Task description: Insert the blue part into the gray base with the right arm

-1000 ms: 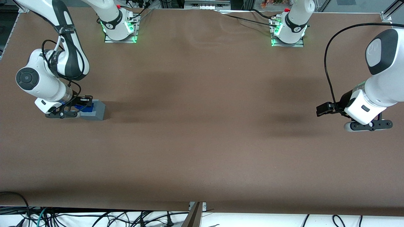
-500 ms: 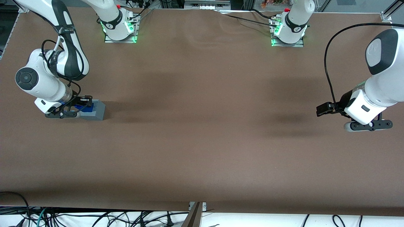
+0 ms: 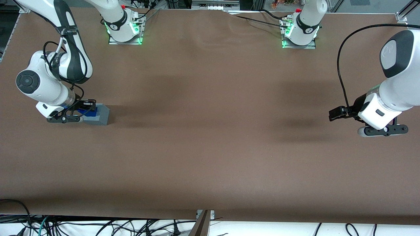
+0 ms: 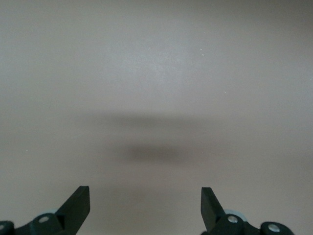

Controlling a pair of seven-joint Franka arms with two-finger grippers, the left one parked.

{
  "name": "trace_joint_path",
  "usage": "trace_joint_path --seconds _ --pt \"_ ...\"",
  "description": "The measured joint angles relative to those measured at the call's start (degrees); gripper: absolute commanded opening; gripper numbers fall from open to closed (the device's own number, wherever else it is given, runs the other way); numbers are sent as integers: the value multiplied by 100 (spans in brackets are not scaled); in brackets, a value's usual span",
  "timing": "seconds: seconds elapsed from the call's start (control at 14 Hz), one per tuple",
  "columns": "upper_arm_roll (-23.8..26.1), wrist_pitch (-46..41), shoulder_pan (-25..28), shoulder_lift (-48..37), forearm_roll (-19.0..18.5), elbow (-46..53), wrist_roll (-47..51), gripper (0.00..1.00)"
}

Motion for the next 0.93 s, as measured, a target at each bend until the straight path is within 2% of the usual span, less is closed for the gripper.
trace_joint_path --seconds 0.29,0.5,0.93 --pt "0 0 0 0 0 0 0 32" --pt "0 0 0 0 1 0 0 26" --pt "-5 -2 1 12 142 -40 -5 27"
